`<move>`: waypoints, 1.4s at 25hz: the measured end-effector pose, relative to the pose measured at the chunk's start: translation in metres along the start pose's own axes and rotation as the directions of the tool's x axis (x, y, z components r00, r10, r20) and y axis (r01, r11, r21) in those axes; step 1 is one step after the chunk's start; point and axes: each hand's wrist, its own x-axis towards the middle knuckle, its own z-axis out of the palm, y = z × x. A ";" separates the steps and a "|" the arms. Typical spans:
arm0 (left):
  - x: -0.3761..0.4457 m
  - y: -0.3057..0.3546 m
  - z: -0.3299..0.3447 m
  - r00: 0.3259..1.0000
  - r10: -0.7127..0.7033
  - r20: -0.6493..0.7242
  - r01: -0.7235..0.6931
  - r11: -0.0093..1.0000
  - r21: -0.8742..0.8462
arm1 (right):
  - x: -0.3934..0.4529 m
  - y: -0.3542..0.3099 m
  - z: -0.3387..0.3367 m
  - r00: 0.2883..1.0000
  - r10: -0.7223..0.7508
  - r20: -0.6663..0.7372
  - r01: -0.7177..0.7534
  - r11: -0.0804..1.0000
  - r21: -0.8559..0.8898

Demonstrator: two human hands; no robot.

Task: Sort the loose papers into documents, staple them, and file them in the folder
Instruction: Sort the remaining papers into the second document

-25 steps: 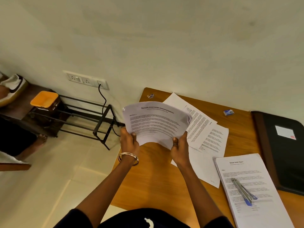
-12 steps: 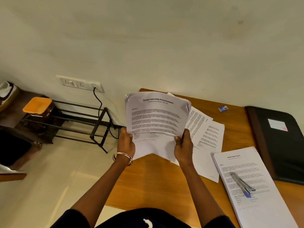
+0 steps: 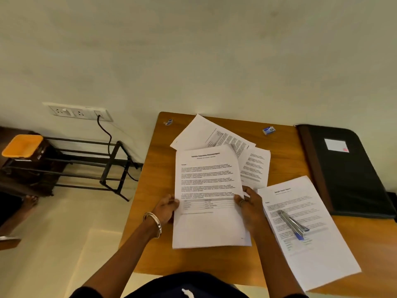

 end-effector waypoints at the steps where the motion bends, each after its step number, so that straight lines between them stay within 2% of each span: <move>1: 0.003 0.002 0.008 0.999 0.034 -0.013 -0.034 0.999 0.032 | 0.002 -0.001 -0.011 0.998 0.014 -0.067 -0.012 1.000 0.024; 2: 0.007 0.006 0.018 0.997 0.077 -0.026 -0.073 0.990 0.123 | 0.004 -0.003 -0.025 0.989 0.029 -0.145 -0.021 0.998 0.057; 3: 0.012 0.008 0.026 0.985 0.169 -0.034 -0.152 0.942 0.299 | 0.006 -0.005 -0.039 0.973 0.050 -0.224 -0.029 0.995 0.095; 4: 0.016 0.010 0.034 0.965 0.262 0.002 -0.229 0.840 0.492 | 0.009 -0.007 -0.051 0.952 0.071 -0.298 -0.033 0.991 0.131; 5: 0.021 0.012 0.044 0.935 0.346 0.080 -0.310 0.685 0.659 | 0.013 -0.008 -0.065 0.926 0.099 -0.364 -0.041 0.985 0.165; 7: 0.029 0.020 0.066 0.926 0.336 0.173 -0.330 0.493 0.805 | 0.022 -0.010 -0.093 0.878 0.178 -0.444 -0.064 0.964 0.260; 11: 0.052 0.048 0.095 0.930 0.311 0.194 -0.264 0.202 0.943 | 0.037 -0.013 -0.134 0.832 0.327 -0.447 -0.124 0.897 0.425; 17: 0.098 0.080 0.108 0.930 0.239 0.279 -0.275 -0.050 0.960 | 0.058 -0.012 -0.168 0.826 0.446 -0.345 -0.197 0.801 0.565; 19: 0.101 0.079 0.115 0.937 0.202 0.284 -0.275 -0.071 0.959 | 0.064 -0.012 -0.175 0.821 0.464 -0.334 -0.206 0.785 0.584; 25: 0.063 0.060 0.141 0.948 0.237 0.214 -0.216 -0.016 0.976 | 0.081 -0.010 -0.176 0.815 0.492 -0.306 -0.210 0.744 0.635; 30: 0.033 0.034 0.159 0.973 0.129 0.191 -0.212 0.184 0.960 | 0.087 -0.013 -0.148 0.840 0.474 -0.266 -0.241 0.763 0.599; 35: 0.036 0.036 0.155 0.976 0.076 0.205 -0.218 0.257 0.942 | 0.087 -0.010 -0.125 0.848 0.460 -0.263 -0.264 0.798 0.542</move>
